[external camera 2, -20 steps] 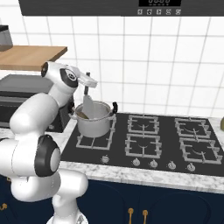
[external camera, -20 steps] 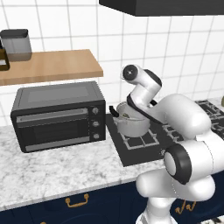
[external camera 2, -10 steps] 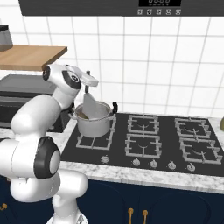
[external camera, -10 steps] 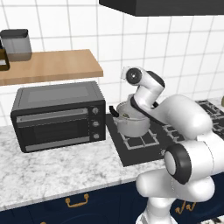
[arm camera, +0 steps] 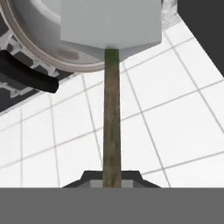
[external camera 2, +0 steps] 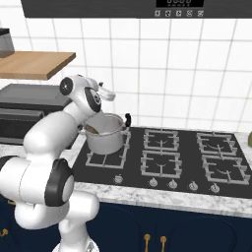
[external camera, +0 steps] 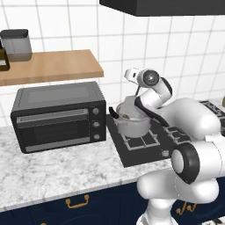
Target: Put the cucumber and lime in the pot. Retrieve the spatula and lightly stir the vegetables in the pot.
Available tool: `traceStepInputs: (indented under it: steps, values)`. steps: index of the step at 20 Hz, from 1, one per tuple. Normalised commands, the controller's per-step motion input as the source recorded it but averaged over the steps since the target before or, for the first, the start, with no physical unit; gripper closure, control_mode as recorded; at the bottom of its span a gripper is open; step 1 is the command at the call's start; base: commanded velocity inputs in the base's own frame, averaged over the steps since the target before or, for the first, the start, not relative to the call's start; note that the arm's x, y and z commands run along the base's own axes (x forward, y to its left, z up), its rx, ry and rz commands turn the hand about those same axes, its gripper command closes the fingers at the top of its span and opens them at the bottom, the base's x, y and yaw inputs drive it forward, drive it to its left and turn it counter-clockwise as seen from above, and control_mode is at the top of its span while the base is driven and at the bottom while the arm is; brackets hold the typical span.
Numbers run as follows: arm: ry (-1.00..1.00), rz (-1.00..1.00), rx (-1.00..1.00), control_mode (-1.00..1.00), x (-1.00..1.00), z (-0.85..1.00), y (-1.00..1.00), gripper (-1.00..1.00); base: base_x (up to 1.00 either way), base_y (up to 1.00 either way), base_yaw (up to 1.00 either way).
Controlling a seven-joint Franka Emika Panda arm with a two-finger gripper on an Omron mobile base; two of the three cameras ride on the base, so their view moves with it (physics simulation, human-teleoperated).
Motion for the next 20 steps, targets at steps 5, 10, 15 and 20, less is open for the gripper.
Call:
traceStepInputs:
  steps: [5, 10, 15, 20]
  values:
    - [0.0, 0.08, 0.0, -1.0, 0.0, -0.01, -0.12, 1.0, 0.0, 0.0, 0.0]
    - [-0.02, 0.0, 0.0, -1.0, -0.06, 0.17, -0.36, 1.0, 0.0, 0.0, 0.0]
    - [0.0, 0.0, 0.0, -1.0, -0.3, 0.01, -0.17, 1.0, 0.0, 0.0, 0.0]
    - [0.0, 0.03, -0.01, -1.0, -0.03, -0.16, 0.0, 1.0, 0.0, 0.0, 0.0]
